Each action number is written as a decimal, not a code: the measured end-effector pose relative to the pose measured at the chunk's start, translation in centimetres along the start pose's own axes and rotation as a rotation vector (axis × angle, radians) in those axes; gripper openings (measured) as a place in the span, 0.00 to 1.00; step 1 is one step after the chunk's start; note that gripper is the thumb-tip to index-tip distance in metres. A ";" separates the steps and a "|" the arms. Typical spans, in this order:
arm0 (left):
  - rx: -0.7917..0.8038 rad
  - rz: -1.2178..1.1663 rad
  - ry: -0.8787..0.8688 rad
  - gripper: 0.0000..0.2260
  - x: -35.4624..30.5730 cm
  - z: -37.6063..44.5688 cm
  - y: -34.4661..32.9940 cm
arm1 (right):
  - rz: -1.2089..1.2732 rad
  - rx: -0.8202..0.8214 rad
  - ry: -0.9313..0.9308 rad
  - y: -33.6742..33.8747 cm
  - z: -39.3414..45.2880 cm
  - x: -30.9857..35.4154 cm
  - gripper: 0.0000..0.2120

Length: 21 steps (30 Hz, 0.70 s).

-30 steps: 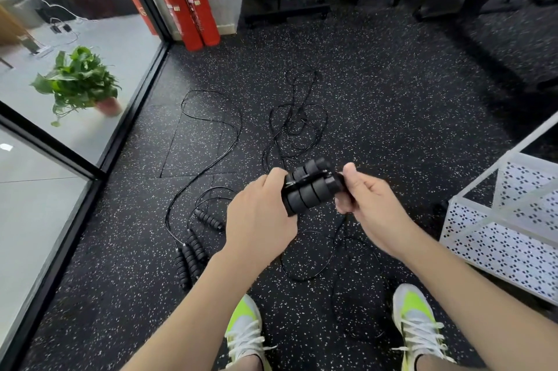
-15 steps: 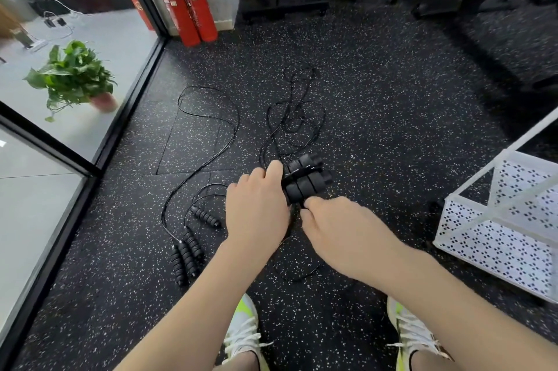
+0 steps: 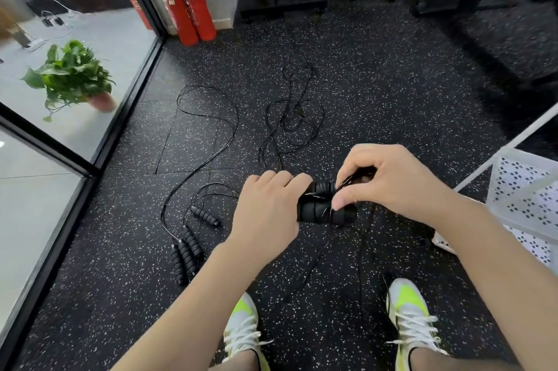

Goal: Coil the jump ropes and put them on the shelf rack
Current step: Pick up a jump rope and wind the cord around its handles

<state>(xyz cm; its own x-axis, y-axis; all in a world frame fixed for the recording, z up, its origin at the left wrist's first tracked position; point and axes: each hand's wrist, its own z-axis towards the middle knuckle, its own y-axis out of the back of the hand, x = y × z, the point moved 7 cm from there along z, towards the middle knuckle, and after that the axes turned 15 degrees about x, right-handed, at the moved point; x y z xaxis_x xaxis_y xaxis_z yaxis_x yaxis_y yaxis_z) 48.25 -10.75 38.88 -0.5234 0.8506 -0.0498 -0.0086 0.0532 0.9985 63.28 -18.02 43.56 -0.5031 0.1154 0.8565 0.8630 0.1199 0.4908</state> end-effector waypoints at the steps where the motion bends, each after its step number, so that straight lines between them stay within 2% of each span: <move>1: -0.006 -0.003 -0.018 0.28 0.0 0.0 0.2 | 0.025 -0.022 0.007 0.1 0.0 -0.2 0.12; 3: -0.009 0.008 -0.069 0.29 -0.1 -0.1 0.4 | 0.058 -0.058 -0.002 0.5 0.0 -0.7 0.13; 8: -0.020 -0.056 -0.098 0.29 -0.2 -0.4 0.7 | 0.194 -0.034 0.059 0.5 0.5 -1.4 0.08; 11: -0.022 -0.080 -0.087 0.28 0.0 -0.6 0.9 | 0.378 -0.056 0.100 -0.1 1.0 -2.9 0.07; 15: -0.028 -0.109 -0.018 0.27 0.4 -0.9 0.8 | 0.617 -0.052 0.069 -1.8 1.9 -5.2 0.03; 18: -0.058 -0.175 0.072 0.26 1.0 -1.0 0.9 | 0.742 -0.066 0.038 -3.7 2.5 -6.2 0.07; 21: -0.076 -0.209 0.149 0.24 1.4 -1.1 1.1 | 0.714 -0.081 0.030 -5.4 2.8 -6.3 0.13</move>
<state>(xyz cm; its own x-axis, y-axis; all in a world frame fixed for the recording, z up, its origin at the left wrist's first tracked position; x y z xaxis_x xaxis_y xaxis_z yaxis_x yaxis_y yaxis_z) 46.57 -10.12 39.90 -0.6231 0.7386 -0.2573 -0.1910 0.1754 0.9658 61.66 -16.65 35.13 0.1861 0.1108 0.9763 0.9822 -0.0485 -0.1817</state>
